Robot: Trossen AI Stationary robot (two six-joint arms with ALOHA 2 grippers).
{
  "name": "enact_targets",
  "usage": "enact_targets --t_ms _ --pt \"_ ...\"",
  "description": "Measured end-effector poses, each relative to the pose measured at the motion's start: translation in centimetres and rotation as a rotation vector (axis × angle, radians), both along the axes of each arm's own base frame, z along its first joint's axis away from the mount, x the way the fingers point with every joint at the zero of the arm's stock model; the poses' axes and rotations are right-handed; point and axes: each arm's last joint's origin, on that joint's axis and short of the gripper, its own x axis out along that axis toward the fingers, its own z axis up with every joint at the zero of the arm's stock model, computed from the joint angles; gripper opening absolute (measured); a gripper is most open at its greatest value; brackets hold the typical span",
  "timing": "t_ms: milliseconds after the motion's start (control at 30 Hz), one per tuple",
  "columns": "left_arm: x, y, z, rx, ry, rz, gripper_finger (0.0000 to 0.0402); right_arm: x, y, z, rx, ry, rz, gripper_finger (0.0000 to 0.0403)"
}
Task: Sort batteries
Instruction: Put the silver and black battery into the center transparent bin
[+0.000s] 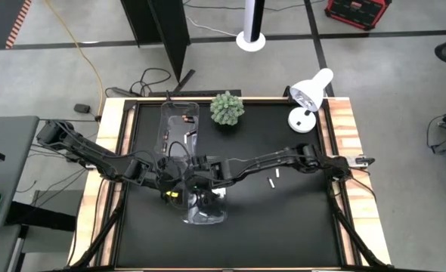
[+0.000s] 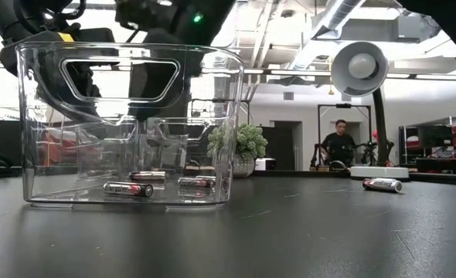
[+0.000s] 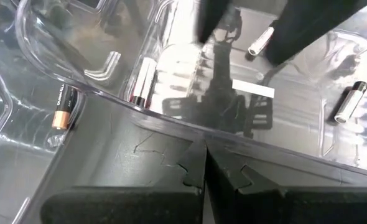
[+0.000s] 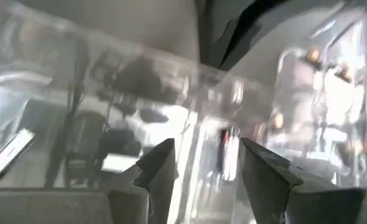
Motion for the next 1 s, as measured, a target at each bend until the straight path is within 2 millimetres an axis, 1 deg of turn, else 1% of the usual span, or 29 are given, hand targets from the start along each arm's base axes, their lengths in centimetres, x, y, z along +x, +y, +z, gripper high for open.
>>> enact_targets --t_ms 67,267,333,433,633,833,1000 --pt "0.0 0.0 0.0 0.0 0.0 -0.001 0.0002 -0.6 0.3 0.6 0.007 0.022 -0.021 0.0188" --pt "0.0 0.0 0.0 0.01 0.004 -0.011 0.0002 -1.4 -0.3 3.2 0.04 -0.029 -0.089 0.0187" --pt "0.0 0.0 0.0 0.013 0.006 -0.014 0.0002 -1.5 -0.3 3.6 0.042 -0.043 -0.089 0.0187" --pt "0.0 0.0 0.0 0.013 0.005 -0.014 0.0002 -1.4 -0.3 3.9 0.047 -0.064 -0.087 0.0187" --pt "0.0 0.0 0.0 0.012 0.001 -0.014 0.0002 -1.0 -1.0 4.1 0.059 -0.104 -0.107 0.0187" --pt "0.0 0.0 0.0 0.016 0.001 -0.02 0.0002 -0.2 -0.6 4.8 0.081 -0.208 -0.075 0.0187" --pt "0.0 0.0 0.0 0.016 0.001 -0.02 0.0002 0.1 -0.5 5.2 0.118 -0.258 -0.051 0.0187"
